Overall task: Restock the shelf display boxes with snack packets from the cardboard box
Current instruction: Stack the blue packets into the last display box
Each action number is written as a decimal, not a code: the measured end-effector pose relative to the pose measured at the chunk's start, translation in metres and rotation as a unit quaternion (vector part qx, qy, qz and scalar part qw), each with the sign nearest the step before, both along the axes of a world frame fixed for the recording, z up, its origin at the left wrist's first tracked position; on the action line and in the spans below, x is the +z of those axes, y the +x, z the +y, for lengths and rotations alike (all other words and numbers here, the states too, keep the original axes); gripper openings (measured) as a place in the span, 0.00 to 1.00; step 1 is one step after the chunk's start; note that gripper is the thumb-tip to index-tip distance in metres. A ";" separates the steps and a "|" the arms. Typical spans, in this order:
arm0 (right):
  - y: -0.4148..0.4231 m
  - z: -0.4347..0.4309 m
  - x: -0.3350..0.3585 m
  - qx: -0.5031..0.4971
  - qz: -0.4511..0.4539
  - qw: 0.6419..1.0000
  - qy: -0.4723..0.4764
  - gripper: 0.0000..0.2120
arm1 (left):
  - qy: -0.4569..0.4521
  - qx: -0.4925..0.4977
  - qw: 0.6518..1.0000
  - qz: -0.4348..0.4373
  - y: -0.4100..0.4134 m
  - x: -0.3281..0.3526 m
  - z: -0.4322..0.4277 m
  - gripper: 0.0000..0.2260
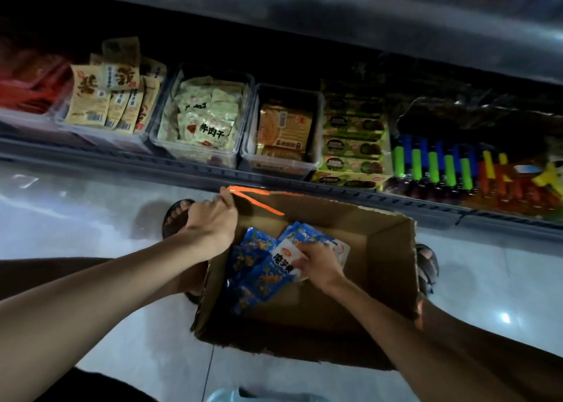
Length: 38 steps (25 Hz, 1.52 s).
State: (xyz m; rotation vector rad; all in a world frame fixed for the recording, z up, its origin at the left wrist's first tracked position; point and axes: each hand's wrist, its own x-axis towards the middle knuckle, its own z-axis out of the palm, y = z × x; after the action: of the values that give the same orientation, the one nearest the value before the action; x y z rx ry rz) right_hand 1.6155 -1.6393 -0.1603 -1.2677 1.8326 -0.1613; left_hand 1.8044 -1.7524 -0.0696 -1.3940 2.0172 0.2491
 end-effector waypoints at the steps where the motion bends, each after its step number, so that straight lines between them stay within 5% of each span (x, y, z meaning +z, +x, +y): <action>1: -0.013 -0.010 0.029 0.020 0.011 1.000 -0.020 0.01 | -0.039 -0.010 0.999 0.024 -0.001 0.005 -0.004 0.30; 3: -0.042 -0.027 0.092 0.074 0.033 0.995 -0.061 0.01 | -0.036 -0.011 0.991 0.126 -0.012 0.027 -0.007 0.30; 5: -0.071 -0.037 0.160 0.108 0.029 0.989 -0.099 0.04 | 0.064 0.050 0.954 0.289 -0.036 0.066 -0.005 0.26; 9: -0.110 -0.036 0.276 0.068 -0.045 0.979 -0.185 0.10 | 0.306 0.199 0.780 0.508 -0.075 0.152 0.006 0.30; 12: -0.121 -0.024 0.322 0.002 -0.140 0.962 -0.234 0.08 | 0.395 0.222 0.688 0.568 -0.087 0.195 0.006 0.30; 18: -0.125 -0.024 0.324 -0.103 -0.214 0.928 -0.285 0.12 | 0.470 0.228 0.649 0.553 -0.101 0.219 0.019 0.12; 25: -0.134 -0.034 0.334 -0.160 -0.262 0.898 -0.314 0.17 | 0.620 0.224 0.558 0.503 -0.113 0.215 0.010 0.23; 33: -0.112 -0.034 0.323 -0.201 -0.174 0.908 -0.324 0.09 | 0.509 0.263 0.599 0.559 -0.118 0.217 0.021 0.14; 38: -0.096 -0.029 0.327 -0.205 -0.166 0.875 -0.405 0.08 | 0.475 0.282 0.601 0.578 -0.116 0.215 0.020 0.13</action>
State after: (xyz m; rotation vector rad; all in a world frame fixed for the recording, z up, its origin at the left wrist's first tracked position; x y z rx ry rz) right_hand 1.5197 -1.6684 0.1669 -1.2339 1.7399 -1.4163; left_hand 1.6880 -1.7322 0.1454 -1.0359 1.4635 2.6277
